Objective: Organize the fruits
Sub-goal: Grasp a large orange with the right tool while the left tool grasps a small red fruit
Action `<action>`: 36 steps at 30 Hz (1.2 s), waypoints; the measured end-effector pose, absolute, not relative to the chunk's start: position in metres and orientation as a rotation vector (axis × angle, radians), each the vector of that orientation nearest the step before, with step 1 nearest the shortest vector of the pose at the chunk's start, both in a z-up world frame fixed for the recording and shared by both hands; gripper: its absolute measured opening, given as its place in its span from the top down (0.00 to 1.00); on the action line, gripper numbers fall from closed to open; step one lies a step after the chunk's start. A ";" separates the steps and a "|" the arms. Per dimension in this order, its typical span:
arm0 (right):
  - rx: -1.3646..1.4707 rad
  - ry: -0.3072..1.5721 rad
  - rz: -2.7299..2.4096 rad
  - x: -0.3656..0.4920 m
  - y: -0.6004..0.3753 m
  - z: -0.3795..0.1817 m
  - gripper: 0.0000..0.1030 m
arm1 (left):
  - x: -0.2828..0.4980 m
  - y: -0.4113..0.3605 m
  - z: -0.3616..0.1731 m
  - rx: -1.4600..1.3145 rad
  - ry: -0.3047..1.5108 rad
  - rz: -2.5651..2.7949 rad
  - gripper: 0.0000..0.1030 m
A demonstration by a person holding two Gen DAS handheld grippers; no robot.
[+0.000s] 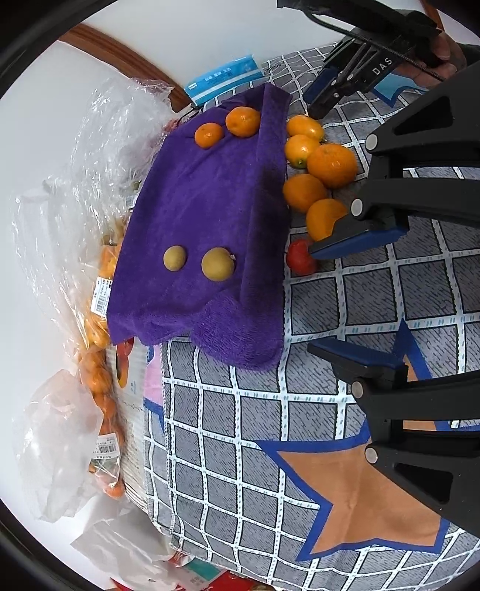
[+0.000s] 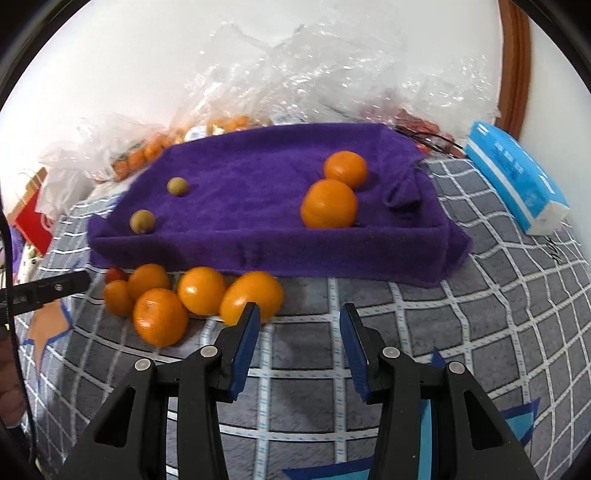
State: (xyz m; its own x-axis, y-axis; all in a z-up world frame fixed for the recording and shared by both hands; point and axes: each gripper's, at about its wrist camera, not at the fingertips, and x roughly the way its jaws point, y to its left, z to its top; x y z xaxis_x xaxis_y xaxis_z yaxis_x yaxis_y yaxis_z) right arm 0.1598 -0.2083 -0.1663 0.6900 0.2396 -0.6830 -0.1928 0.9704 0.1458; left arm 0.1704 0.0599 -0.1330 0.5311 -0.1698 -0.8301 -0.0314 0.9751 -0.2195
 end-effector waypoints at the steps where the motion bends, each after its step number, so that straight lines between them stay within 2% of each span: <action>1: 0.062 0.771 0.252 0.161 -0.205 -0.165 0.57 | 0.170 0.060 -0.133 -0.219 1.010 -0.081 0.59; 15: 0.089 0.845 0.329 0.186 -0.186 -0.178 0.56 | 0.170 0.073 -0.128 -0.228 1.001 -0.038 0.59; 17: 0.073 0.832 0.317 0.183 -0.187 -0.177 0.65 | 0.169 0.073 -0.129 -0.230 1.002 -0.036 0.59; 36: 0.072 0.829 0.273 0.180 -0.208 -0.180 0.64 | 0.187 0.043 -0.138 -0.242 1.029 -0.113 0.59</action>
State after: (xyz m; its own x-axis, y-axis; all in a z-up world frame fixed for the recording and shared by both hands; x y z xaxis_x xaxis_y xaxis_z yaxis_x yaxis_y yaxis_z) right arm 0.1799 -0.2077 -0.1799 0.6431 0.2677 -0.7175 -0.2114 0.9626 0.1697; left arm 0.1871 0.0425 -0.1378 0.5124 -0.2063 -0.8336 -0.0201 0.9676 -0.2517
